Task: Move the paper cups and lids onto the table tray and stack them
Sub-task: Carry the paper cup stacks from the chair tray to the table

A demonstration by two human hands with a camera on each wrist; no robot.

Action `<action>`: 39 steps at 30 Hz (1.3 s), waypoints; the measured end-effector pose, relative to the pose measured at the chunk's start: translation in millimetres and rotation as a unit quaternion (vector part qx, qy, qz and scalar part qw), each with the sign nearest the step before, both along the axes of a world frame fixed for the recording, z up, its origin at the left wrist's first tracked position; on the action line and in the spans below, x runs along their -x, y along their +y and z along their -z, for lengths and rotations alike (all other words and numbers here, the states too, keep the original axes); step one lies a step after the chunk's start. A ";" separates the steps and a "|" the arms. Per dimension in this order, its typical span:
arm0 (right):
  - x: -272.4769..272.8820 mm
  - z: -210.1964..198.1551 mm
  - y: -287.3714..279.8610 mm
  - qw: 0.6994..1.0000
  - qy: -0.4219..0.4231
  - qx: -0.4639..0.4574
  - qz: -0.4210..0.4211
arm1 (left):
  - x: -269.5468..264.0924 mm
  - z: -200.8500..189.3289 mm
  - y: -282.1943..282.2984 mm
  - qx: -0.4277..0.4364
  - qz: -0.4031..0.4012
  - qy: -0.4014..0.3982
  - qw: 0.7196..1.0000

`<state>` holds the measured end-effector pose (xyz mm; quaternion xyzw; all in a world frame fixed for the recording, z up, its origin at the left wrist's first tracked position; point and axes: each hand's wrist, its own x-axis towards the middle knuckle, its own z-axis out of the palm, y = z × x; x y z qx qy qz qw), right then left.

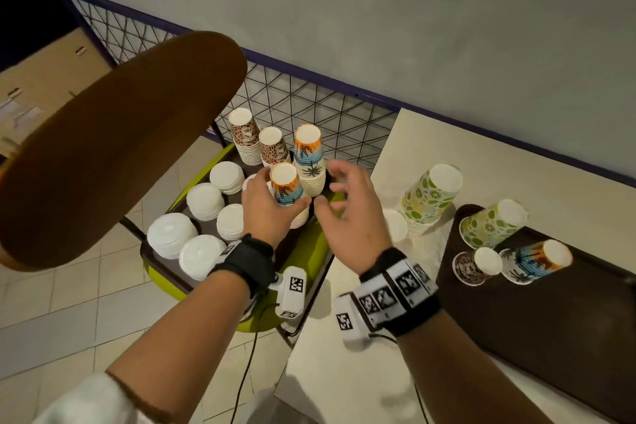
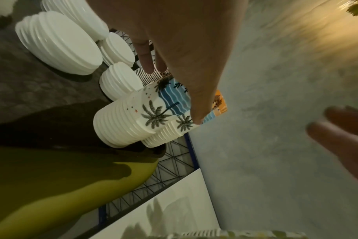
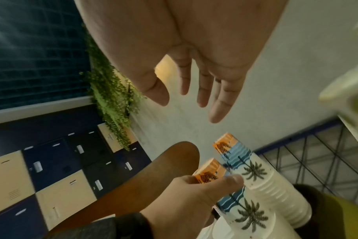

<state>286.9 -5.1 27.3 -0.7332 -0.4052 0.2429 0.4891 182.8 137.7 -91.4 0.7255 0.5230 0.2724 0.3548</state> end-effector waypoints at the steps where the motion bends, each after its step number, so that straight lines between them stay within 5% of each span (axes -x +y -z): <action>1: -1.6 5.9 12.3 1.000 0.012 0.006 0.016 | -2.2 7.9 6.8 -0.003 0.014 0.011 1.000; 15: -13.8 63.6 111.1 0.981 0.058 0.148 0.113 | 43.5 25.8 -23.2 -0.008 0.001 0.036 0.999; 30: -37.5 142.0 164.5 0.980 0.007 0.145 0.134 | 51.6 51.5 -36.9 0.040 -0.022 0.018 0.999; 39: -37.8 159.8 168.8 0.983 -0.011 0.143 0.112 | 50.9 56.6 -33.5 0.081 0.038 -0.034 0.995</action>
